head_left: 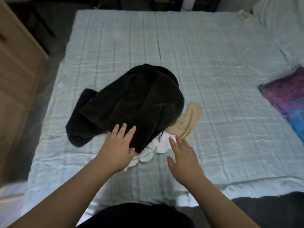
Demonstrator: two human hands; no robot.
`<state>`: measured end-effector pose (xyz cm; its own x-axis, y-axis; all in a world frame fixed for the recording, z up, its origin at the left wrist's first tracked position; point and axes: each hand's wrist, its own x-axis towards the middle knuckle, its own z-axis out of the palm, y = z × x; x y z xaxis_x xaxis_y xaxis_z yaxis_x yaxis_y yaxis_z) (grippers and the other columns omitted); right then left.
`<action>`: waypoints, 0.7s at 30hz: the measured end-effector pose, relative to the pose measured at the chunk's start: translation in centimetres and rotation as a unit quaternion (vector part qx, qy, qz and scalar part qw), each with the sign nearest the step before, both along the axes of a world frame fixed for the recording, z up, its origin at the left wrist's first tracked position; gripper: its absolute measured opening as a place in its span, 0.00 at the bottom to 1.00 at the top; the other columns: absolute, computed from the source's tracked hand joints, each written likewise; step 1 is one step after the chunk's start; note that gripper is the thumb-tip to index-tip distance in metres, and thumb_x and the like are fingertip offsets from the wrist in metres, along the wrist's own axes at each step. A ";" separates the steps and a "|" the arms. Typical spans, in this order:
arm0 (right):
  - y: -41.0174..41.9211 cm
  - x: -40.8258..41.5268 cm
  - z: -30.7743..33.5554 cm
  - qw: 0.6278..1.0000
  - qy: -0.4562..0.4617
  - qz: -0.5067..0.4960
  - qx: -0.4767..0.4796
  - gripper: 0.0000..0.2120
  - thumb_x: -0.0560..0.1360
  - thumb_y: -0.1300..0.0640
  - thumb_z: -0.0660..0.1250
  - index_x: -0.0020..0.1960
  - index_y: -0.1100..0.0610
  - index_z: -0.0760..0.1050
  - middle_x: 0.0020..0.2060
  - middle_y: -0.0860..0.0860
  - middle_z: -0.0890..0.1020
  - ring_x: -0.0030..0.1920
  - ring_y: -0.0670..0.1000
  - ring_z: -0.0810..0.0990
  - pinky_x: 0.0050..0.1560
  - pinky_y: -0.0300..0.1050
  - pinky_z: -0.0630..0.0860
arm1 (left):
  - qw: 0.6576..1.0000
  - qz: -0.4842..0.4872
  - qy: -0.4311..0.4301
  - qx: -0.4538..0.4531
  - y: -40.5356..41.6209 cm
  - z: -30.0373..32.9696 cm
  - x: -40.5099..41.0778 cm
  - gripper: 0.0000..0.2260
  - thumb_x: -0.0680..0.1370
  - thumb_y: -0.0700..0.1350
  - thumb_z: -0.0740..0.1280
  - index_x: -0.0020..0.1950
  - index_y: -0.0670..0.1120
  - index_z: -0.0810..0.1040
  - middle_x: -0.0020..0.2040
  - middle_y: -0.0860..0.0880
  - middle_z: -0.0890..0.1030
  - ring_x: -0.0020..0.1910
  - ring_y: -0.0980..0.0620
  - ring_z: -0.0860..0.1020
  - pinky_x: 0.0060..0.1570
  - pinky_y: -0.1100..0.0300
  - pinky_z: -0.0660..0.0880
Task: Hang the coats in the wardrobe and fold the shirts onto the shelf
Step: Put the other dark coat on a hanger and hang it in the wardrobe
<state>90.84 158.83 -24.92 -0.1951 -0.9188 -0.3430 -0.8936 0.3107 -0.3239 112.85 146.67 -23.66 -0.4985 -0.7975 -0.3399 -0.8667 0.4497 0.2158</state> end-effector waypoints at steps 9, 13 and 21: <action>-19.8 -10.8 -8.4 0.996 0.018 0.090 0.015 0.34 0.79 0.47 0.60 0.80 0.50 0.50 0.79 0.53 0.55 0.79 0.57 0.52 0.76 0.58 0.57 | 0.986 0.153 0.004 0.066 -6.9 -5.5 -6.4 0.35 0.79 0.53 0.62 0.80 0.54 0.47 0.81 0.44 0.50 0.79 0.42 0.48 0.77 0.48 0.51; -25.7 -9.7 -10.5 0.998 -0.047 0.036 0.010 0.33 0.80 0.48 0.60 0.81 0.51 0.50 0.79 0.54 0.55 0.79 0.57 0.52 0.78 0.55 0.53 | 0.980 0.183 0.020 0.073 -10.6 -7.5 -6.8 0.35 0.78 0.52 0.63 0.80 0.54 0.48 0.80 0.44 0.51 0.79 0.42 0.49 0.76 0.46 0.54; -29.1 -6.0 -12.8 0.994 -0.070 0.059 0.059 0.34 0.80 0.45 0.58 0.81 0.47 0.47 0.80 0.51 0.52 0.79 0.55 0.49 0.78 0.55 0.53 | 0.966 0.226 0.061 0.109 -18.7 -11.1 -4.9 0.33 0.79 0.50 0.63 0.80 0.52 0.52 0.80 0.44 0.54 0.79 0.43 0.51 0.77 0.50 0.53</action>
<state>84.85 129.76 -37.69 -0.0309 -0.8846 -0.4654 -0.8748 0.2492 -0.4154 107.91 127.99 -34.74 -0.1639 -0.8587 -0.4856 -0.9261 -0.0357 0.3757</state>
